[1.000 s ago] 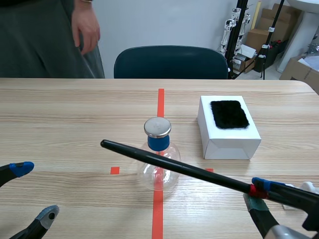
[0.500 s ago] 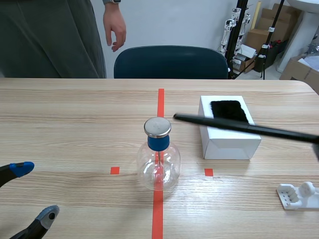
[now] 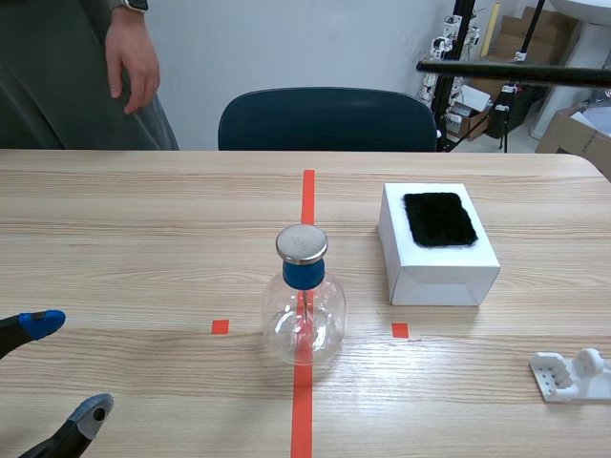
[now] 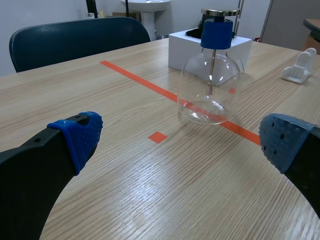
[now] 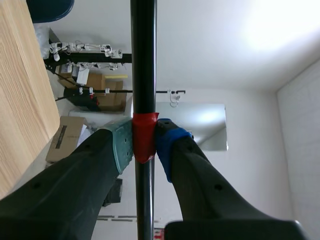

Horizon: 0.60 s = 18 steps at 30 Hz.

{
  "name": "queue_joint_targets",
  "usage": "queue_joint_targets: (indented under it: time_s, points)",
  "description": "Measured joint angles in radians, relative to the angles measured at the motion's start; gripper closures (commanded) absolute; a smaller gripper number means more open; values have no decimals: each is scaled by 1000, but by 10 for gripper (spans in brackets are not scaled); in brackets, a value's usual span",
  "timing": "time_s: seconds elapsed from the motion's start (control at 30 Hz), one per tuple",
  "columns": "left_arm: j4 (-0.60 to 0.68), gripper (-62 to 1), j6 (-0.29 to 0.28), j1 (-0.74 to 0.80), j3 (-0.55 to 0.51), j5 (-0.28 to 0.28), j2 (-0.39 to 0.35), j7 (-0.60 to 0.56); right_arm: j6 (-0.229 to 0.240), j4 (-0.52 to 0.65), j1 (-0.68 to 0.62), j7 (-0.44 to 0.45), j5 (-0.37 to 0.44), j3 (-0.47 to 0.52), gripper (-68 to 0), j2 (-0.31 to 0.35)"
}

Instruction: Do the electroscope experiment. move the rod toward and away from the electroscope

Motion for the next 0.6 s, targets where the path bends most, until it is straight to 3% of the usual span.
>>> queue_joint_targets:
  time_s: [0.23, 0.6]
  points:
    - [0, -623, 0, 0, 0, 0, 0, 0, -3, 0, 37, -7, -120, -81, -77, 66]
    - [0, -623, 0, 0, 0, 0, 0, 0, -7, -21, 145, -46, -348, -294, -77, 72]
